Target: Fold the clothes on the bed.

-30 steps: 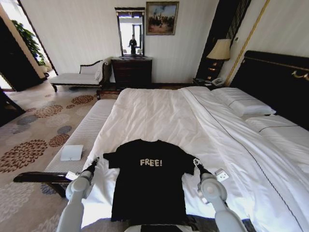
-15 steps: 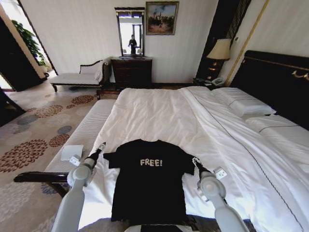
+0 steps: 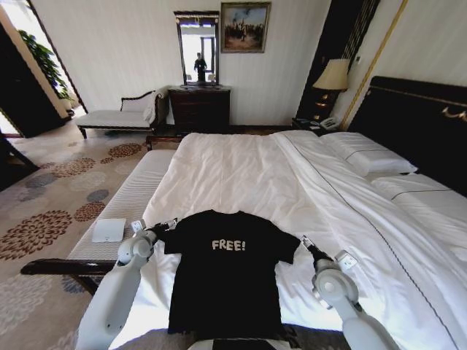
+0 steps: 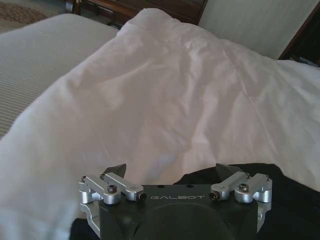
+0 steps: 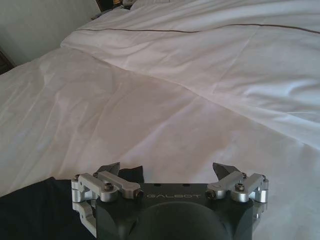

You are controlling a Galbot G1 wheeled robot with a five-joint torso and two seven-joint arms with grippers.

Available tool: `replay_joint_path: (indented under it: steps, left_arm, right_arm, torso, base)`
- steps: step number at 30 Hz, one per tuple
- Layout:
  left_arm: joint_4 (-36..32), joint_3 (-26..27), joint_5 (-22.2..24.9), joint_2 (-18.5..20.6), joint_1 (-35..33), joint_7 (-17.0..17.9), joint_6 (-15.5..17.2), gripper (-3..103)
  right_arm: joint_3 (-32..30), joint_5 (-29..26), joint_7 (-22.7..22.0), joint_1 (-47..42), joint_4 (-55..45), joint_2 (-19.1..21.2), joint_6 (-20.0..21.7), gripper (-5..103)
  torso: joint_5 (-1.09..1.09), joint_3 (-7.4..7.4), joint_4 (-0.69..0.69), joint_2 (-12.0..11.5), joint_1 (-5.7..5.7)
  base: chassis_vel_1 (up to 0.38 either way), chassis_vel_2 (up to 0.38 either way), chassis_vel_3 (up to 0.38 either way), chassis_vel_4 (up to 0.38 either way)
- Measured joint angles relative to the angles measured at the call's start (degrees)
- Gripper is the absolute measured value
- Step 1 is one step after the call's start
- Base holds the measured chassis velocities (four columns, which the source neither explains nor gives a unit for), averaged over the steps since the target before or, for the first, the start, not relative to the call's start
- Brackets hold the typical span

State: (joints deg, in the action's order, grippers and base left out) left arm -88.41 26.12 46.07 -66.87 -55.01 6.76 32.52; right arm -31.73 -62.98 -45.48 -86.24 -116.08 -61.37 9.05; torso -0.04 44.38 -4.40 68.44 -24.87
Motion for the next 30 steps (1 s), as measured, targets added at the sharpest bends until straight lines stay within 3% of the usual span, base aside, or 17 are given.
replay_joint_path:
  steps: [2,4,7,10,16,21,23,26,30]
  left_arm:
    - [0.52,-0.36,1.5,-0.03,0.71,0.07,0.44,100]
    - [4.59,-1.79,7.95,-1.12,4.03,0.44,1.21,100]
    - [8.34,-2.52,9.62,-2.24,5.91,0.61,1.24,100]
    - [15.01,-3.56,8.85,-3.75,8.41,-0.3,-0.32,100]
    - [18.37,-3.75,8.41,-5.17,9.56,-1.04,-1.75,97]
    - [17.25,-2.79,8.92,-6.2,8.04,-1.08,-2.0,70]
    - [17.09,-2.76,9.03,-6.19,7.88,-1.08,-1.99,70]
    - [16.36,-2.81,9.26,-6.05,7.31,-1.29,-2.0,53]
    - [15.39,-2.78,9.24,-6.06,7.11,-1.29,-1.99,42]
  right_arm:
    - [-0.29,0.73,0.59,-0.94,0.07,0.23,-0.43,100]
    - [-2.11,3.63,2.79,-4.78,0.09,0.4,-2.07,100]
    - [-3.54,3.88,3.1,-6.64,-0.65,-0.01,-2.51,100]
    - [-4.88,4.18,3.13,-8.16,-1.25,-0.19,-2.77,100]
    - [-5.59,4.37,2.81,-8.6,-1.73,-0.69,-2.8,100]
    - [-6.01,4.72,1.89,-9.27,-2.28,-1.63,-2.71,100]
    - [-6.08,4.71,1.73,-9.27,-2.29,-1.64,-2.69,100]
    - [-6.44,4.7,0.76,-9.0,-2.02,-1.62,-2.57,100]
    - [-6.69,4.69,0.53,-9.12,-1.99,-1.81,-2.52,100]
  torso:
    - [0.01,0.0,0.0,0.0,0.0]
    - [0.01,0.0,-0.02,0.0,0.0]
    - [0.01,-0.01,-0.03,0.0,0.0]
    - [0.0,-0.01,-0.01,0.0,0.0]
    - [0.02,-0.01,0.01,0.0,0.0]
    - [0.01,-0.01,0.01,0.0,0.0]
    - [0.01,-0.01,0.01,0.0,0.0]
    - [0.01,-0.01,0.01,0.0,0.0]
    - [0.0,-0.01,0.0,0.0,0.0]
  base:
    - [0.0,0.0,0.0,0.0]
    - [0.0,0.0,0.0,0.0]
    - [0.0,0.0,0.0,0.0]
    - [0.0,0.0,0.0,0.0]
    - [0.0,0.0,0.0,0.0]
    - [0.0,0.0,0.0,0.0]
    - [0.0,0.0,0.0,0.0]
    - [0.0,0.0,0.0,0.0]
    - [0.0,0.0,0.0,0.0]
